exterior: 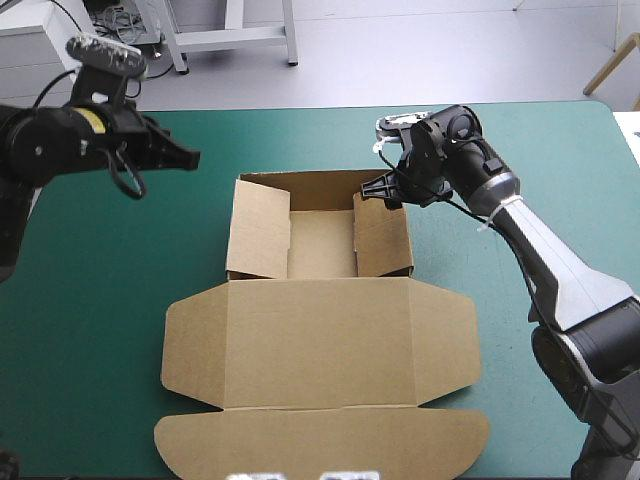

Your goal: Fold the box

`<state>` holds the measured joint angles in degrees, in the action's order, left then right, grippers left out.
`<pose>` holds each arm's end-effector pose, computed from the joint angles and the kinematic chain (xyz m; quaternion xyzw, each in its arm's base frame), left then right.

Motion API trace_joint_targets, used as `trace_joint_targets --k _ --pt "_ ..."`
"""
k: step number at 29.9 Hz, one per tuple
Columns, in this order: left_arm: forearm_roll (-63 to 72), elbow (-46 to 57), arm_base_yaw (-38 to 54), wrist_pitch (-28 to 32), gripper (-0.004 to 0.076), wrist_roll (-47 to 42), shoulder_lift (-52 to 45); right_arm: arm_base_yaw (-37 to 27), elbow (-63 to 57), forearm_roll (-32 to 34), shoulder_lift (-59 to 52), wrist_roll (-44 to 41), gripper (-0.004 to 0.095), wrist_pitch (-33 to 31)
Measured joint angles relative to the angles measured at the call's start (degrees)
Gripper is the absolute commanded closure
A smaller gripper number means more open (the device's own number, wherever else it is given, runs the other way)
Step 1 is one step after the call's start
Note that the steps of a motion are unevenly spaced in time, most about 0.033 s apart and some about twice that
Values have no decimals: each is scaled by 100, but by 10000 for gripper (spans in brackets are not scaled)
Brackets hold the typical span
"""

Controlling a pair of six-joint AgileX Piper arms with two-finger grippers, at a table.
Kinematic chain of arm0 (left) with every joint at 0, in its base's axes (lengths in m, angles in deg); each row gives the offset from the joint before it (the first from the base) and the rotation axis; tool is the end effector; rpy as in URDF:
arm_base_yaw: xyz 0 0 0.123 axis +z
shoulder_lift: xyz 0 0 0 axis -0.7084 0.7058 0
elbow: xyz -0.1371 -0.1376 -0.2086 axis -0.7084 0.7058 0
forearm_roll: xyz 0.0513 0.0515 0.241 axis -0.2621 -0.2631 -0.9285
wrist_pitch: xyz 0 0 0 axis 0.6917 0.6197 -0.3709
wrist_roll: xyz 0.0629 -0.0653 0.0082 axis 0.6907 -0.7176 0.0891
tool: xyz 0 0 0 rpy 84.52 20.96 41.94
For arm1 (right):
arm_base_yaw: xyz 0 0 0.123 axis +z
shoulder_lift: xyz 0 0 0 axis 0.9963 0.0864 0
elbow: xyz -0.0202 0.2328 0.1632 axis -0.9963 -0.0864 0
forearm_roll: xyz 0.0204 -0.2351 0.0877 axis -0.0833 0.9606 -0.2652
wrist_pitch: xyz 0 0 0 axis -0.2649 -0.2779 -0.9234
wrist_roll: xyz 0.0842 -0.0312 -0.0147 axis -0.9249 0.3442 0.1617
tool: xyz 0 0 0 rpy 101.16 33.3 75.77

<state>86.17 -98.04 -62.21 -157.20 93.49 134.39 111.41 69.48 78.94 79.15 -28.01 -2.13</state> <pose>0.2472 -0.0748 0.5006 0.1673 0.8894 -0.0404 0.4235 0.3639 0.1709 0.3479 -0.1035 0.9697 0.0300 0.2194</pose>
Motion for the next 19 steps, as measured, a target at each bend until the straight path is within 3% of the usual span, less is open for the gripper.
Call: trace_joint_targets --k 8,19 --pt "0 2706 0 0 734 449 -1905 0 -19 -127 463 -90 382 21" --pt "0 5537 0 275 734 483 -4010 0 -19 -193 862 -173 382 71"
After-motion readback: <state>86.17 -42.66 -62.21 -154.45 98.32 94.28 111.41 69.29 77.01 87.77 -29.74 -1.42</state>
